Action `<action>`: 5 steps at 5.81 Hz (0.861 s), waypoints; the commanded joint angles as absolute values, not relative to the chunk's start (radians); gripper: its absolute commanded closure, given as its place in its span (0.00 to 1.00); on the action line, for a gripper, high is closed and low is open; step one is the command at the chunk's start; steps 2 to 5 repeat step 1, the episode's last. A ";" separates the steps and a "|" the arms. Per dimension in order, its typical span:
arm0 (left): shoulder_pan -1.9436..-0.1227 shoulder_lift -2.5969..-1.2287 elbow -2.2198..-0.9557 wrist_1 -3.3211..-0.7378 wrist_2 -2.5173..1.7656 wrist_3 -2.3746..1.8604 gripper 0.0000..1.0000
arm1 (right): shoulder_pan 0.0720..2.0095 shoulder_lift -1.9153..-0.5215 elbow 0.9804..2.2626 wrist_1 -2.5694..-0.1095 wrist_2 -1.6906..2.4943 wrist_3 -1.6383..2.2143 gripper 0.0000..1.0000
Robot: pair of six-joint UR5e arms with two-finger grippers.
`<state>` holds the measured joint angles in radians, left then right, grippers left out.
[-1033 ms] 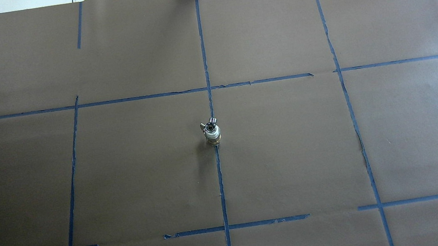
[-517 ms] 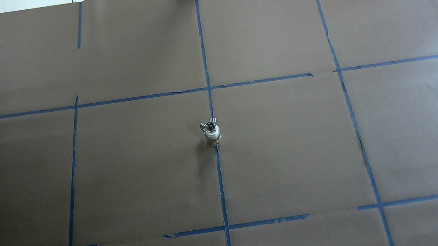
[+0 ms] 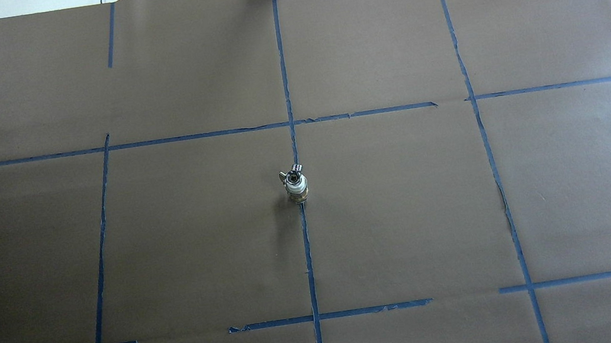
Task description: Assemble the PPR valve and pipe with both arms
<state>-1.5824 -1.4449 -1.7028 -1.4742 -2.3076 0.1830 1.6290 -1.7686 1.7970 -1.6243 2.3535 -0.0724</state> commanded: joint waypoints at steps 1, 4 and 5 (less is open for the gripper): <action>-1.580 -1.459 -1.692 -1.474 -2.307 0.186 0.00 | 1.628 -1.764 1.795 -1.621 2.352 -0.072 0.00; -1.580 -1.459 -1.692 -1.474 -2.307 0.186 0.00 | 1.628 -1.764 1.795 -1.621 2.352 -0.072 0.00; -1.580 -1.459 -1.692 -1.474 -2.307 0.186 0.00 | 1.628 -1.764 1.795 -1.621 2.352 -0.072 0.00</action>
